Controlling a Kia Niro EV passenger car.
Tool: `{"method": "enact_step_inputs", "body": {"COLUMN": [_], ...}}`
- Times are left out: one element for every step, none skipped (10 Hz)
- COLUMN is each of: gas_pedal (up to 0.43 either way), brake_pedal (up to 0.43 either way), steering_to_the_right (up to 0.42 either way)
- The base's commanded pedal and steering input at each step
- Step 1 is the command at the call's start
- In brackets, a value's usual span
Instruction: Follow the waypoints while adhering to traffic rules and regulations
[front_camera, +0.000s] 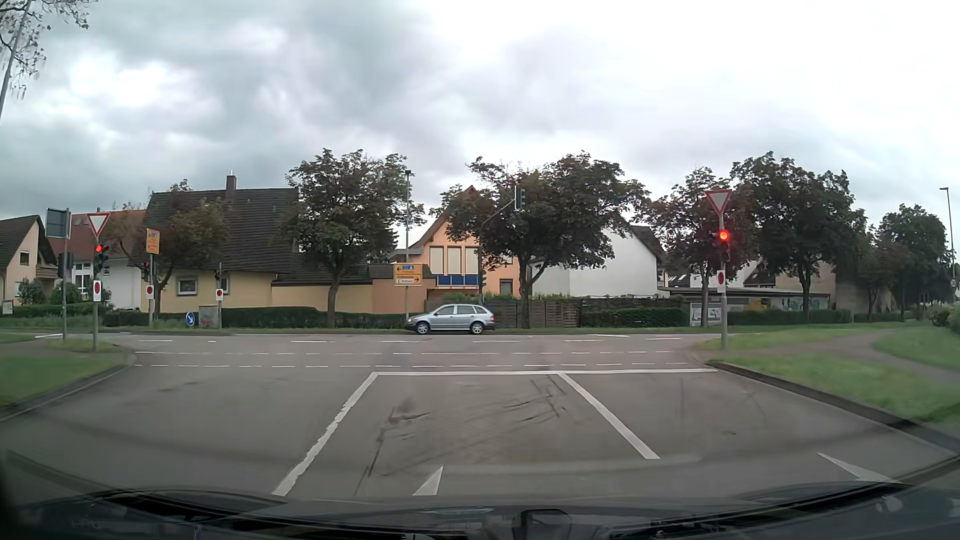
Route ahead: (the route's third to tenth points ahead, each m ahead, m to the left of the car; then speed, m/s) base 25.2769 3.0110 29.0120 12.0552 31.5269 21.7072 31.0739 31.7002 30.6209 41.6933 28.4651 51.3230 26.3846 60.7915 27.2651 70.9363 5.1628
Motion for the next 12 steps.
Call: {"method": "enact_step_inputs", "body": {"gas_pedal": [0.000,0.000,0.000,0.000,0.000,0.000,0.000,0.000,0.000,0.000,0.000,0.000], "brake_pedal": [0.207,0.220,0.220,0.220,0.201,0.189,0.189,0.189,0.183,0.183,0.177,0.165], "steering_to_the_right": [-0.050,-0.048,-0.047,-0.047,-0.046,-0.046,-0.045,-0.045,-0.044,-0.042,-0.039,-0.038]}}
